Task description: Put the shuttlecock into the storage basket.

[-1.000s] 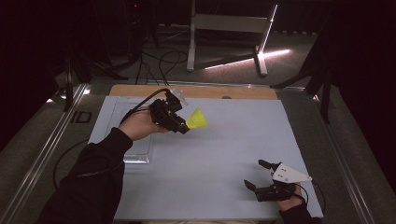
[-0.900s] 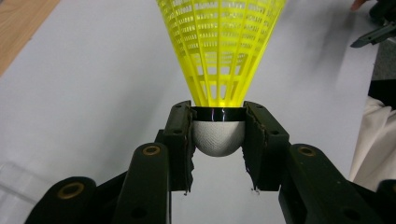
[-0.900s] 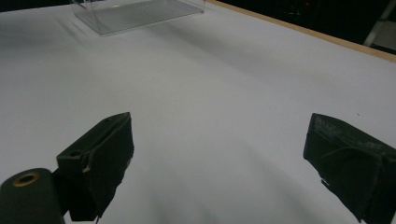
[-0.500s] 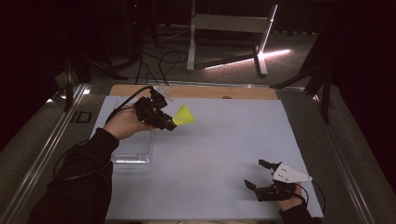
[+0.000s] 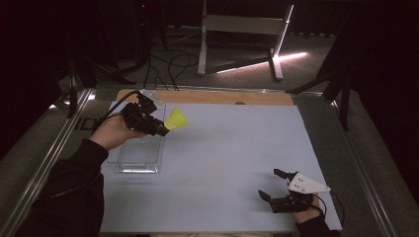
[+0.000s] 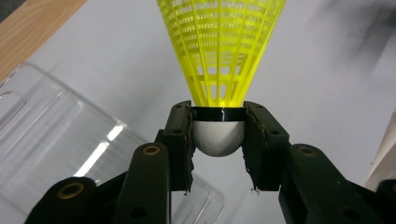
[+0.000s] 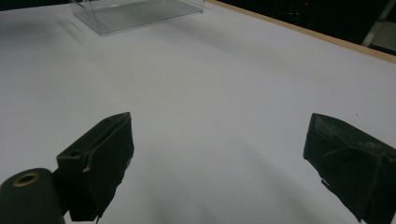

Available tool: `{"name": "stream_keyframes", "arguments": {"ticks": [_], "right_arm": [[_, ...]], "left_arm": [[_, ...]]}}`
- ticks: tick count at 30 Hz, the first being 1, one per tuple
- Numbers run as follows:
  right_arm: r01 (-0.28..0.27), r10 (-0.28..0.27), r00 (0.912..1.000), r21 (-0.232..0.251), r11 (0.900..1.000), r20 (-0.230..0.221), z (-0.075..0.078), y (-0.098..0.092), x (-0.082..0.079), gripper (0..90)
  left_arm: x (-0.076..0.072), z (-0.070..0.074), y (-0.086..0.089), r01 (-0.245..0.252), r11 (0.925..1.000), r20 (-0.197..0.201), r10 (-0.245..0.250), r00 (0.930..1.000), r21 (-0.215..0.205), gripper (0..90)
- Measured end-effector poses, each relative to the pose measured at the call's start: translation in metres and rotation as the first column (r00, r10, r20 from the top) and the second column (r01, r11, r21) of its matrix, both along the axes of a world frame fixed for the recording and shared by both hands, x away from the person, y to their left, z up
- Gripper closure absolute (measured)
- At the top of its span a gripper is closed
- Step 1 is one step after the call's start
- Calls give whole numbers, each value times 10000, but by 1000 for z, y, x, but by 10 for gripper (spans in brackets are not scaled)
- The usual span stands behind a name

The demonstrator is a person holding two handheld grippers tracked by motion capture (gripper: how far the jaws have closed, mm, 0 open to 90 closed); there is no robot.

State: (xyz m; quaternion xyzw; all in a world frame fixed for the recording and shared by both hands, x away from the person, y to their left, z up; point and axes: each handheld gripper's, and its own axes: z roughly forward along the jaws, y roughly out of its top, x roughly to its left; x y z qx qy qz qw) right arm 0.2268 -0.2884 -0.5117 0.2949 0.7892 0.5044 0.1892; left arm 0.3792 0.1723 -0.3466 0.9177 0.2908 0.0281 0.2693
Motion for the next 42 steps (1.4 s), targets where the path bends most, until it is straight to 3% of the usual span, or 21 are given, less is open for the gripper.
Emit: {"name": "stream_keyframes", "arguments": {"ticks": [10,22,32,38,42], "right_arm": [[8,-8,10000,15,10000,7,0,0,0,84],[0,0,10000,-7,10000,-16,0,0,0,85],[-6,6,10000,-25,10000,-13,0,1,0,85],[0,0,10000,-31,10000,-11,0,1,0,85],[-9,9,10000,-43,10000,-8,-1,1,0,85]], "left_arm": [[-1,-5,24,-594,9982,-115,595,9982,117,659],[-6,-4,49,-1139,9934,15,1139,9935,127,659],[-11,2,70,-1615,9869,87,1615,9868,32,659],[-15,-1,79,-1825,9826,40,1824,9832,358,659],[-18,-1,90,-2112,9772,59,2111,9774,210,659]]}}
